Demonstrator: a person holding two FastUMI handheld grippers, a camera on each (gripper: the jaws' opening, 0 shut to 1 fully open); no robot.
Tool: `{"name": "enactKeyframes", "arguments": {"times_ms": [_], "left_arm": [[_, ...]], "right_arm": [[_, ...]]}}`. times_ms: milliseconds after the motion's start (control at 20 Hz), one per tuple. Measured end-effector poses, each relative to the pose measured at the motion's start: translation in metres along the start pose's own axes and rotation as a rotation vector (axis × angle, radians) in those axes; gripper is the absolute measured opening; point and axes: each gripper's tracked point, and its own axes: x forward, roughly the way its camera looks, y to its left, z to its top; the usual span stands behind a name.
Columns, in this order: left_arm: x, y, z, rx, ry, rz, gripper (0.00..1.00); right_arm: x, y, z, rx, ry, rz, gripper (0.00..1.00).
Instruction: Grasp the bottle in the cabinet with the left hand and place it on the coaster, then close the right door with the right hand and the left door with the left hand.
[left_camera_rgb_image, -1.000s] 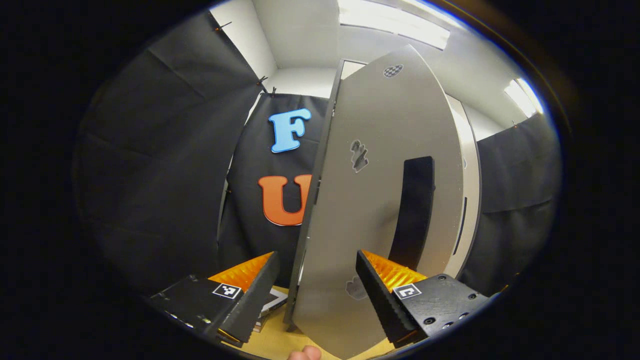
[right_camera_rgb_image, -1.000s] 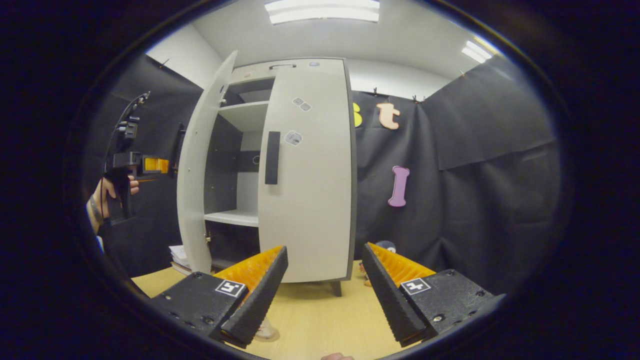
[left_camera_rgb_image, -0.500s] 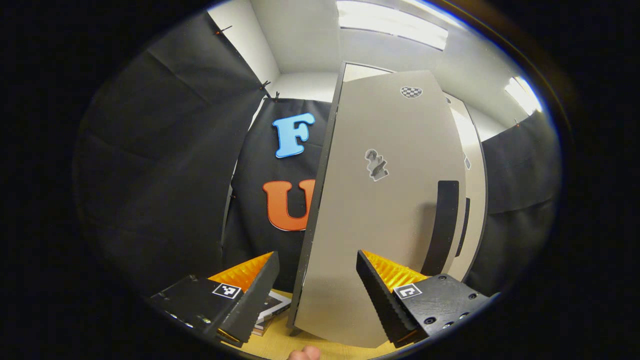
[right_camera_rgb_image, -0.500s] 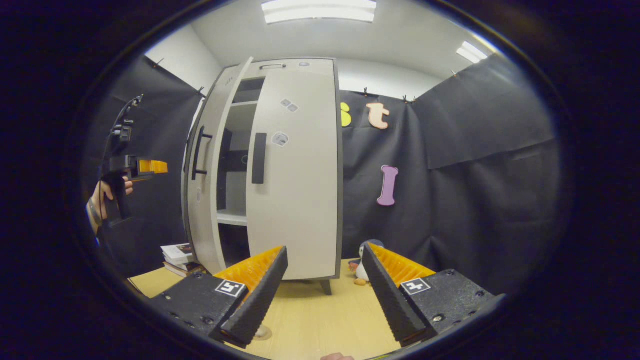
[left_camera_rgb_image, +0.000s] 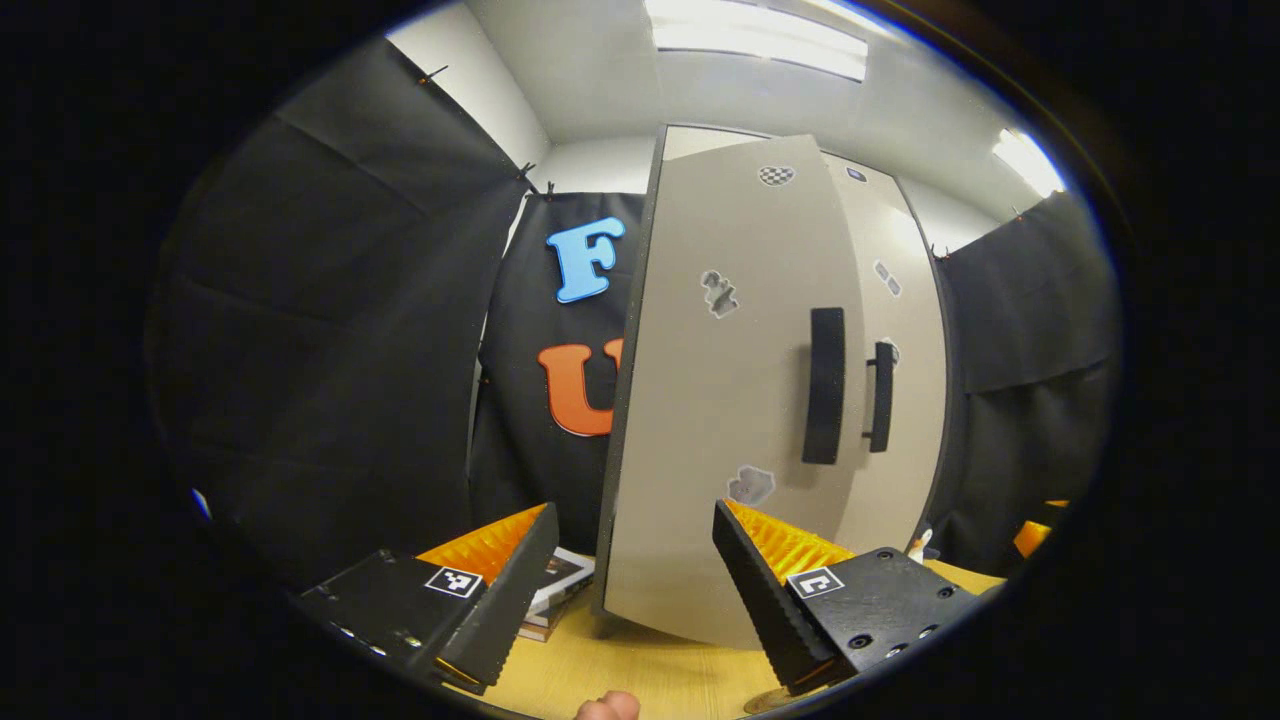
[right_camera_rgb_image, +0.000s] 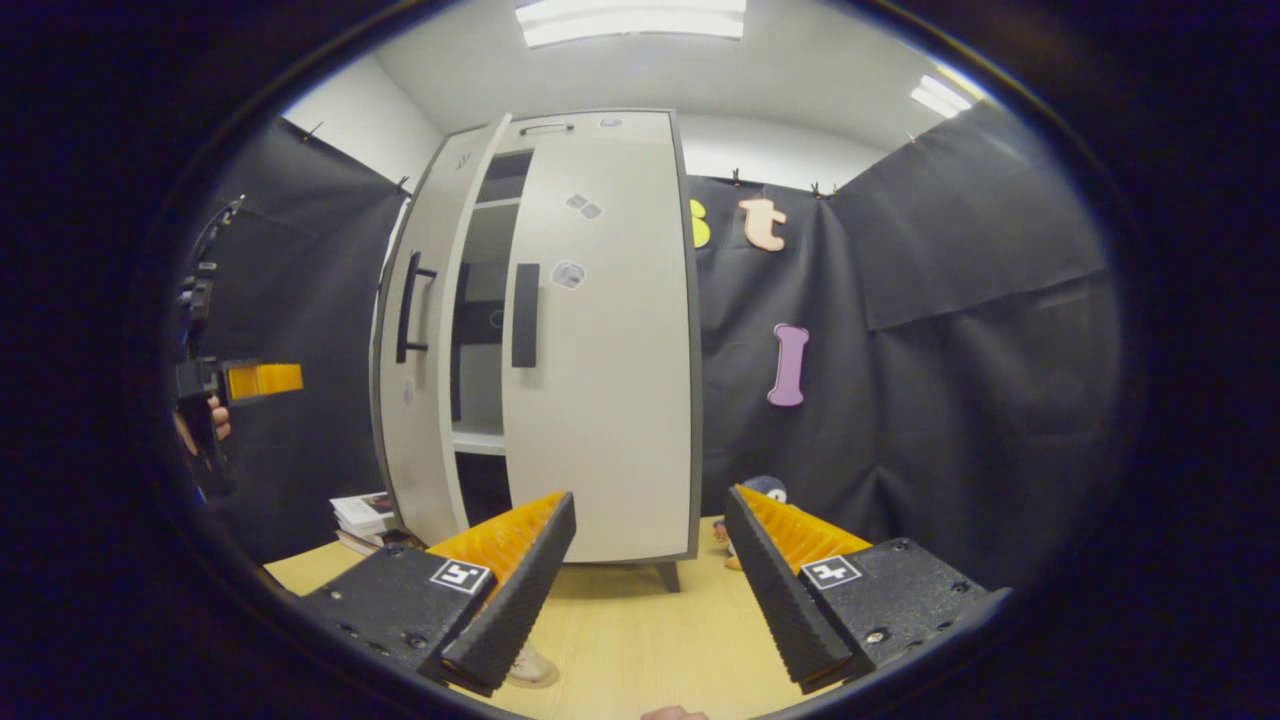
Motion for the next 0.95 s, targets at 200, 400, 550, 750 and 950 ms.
{"name": "enactKeyframes", "arguments": {"times_ms": [200, 400, 550, 750, 950], "left_arm": [[-0.026, -0.029, -0.037, 0.006, 0.041, -0.036, 0.91], [-0.051, -0.047, -0.055, 0.048, 0.009, -0.037, 0.95], [-0.065, -0.061, -0.069, 0.058, 0.003, -0.049, 0.95], [-0.076, -0.059, -0.073, 0.069, -0.012, -0.038, 0.95], [-0.081, -0.051, -0.074, 0.089, -0.010, -0.019, 0.95]], "right_arm": [[0.001, -0.006, 0.009, -0.015, -0.028, -0.007, 0.98], [-0.004, -0.009, 0.004, -0.009, -0.018, -0.020, 0.98], [-0.007, -0.010, -0.003, -0.011, 0.006, -0.026, 0.98], [-0.012, -0.011, -0.007, -0.013, 0.021, -0.032, 0.98], [-0.014, -0.009, -0.008, -0.011, 0.026, -0.031, 0.98]]}}
